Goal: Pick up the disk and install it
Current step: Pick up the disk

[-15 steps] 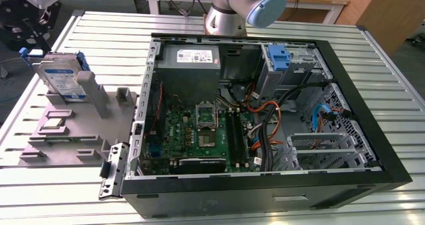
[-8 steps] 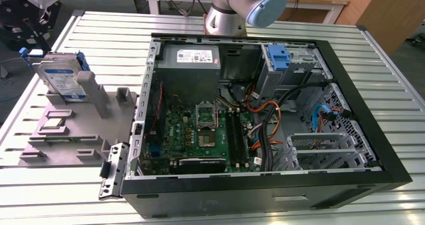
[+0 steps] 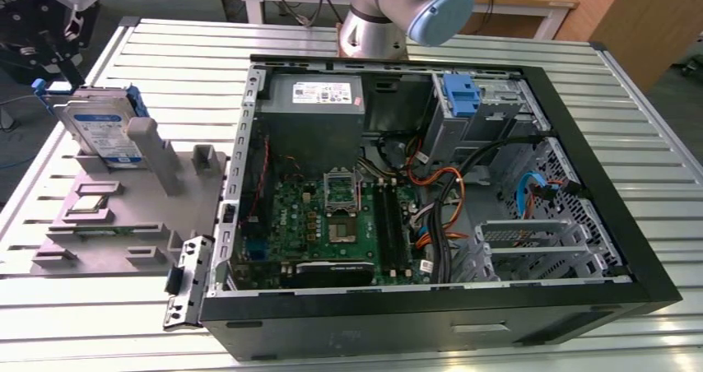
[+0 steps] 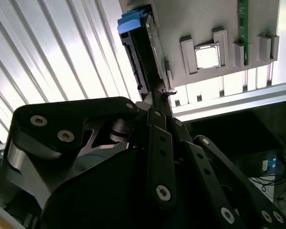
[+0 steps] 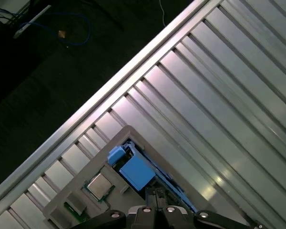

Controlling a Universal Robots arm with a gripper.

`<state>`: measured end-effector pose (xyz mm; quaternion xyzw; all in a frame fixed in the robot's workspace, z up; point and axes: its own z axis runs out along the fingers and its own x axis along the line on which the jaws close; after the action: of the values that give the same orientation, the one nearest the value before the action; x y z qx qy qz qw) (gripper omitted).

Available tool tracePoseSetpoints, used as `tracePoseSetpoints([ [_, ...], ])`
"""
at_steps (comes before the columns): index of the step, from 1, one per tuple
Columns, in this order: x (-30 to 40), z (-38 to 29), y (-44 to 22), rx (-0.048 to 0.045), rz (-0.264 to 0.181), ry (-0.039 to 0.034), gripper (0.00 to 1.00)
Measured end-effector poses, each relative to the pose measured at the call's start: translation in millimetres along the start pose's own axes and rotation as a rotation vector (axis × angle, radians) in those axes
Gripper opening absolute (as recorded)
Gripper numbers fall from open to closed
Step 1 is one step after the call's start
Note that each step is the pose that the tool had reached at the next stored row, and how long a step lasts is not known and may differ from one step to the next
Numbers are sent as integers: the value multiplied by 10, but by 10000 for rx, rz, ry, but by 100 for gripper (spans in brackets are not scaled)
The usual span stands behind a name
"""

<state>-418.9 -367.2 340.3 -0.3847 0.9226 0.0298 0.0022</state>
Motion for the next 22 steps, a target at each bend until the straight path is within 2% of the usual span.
tracePoseSetpoints([
  [6, 1, 9, 0, -24, -959, 55, 10],
  [22, 0, 10, 0, -24, -1024, 59, 10],
])
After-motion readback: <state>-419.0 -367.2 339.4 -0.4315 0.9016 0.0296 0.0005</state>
